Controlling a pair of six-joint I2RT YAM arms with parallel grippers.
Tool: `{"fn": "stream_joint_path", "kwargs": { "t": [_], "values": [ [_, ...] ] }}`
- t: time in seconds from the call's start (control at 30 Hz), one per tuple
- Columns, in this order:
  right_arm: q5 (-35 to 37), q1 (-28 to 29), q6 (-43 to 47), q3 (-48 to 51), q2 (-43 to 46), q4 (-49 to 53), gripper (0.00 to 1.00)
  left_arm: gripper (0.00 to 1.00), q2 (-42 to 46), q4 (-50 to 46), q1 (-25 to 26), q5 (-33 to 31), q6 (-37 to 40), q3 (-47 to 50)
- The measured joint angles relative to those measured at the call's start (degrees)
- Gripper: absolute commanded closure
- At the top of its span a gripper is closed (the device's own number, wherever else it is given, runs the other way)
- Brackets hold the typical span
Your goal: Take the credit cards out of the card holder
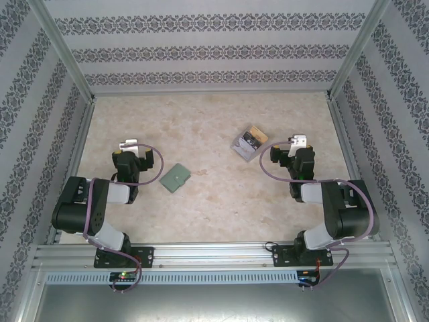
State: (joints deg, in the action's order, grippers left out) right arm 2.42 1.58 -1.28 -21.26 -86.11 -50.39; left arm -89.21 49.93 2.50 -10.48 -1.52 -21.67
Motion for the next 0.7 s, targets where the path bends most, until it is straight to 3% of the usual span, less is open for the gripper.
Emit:
{"fn": "stream_joint_path", "kwargs": {
  "t": [0.7],
  "values": [
    [-1.4, -1.5, 0.0, 0.0, 0.0, 0.0, 0.02, 0.01, 0.0, 0.0, 0.0, 0.0, 0.0, 0.0]
  ]
}}
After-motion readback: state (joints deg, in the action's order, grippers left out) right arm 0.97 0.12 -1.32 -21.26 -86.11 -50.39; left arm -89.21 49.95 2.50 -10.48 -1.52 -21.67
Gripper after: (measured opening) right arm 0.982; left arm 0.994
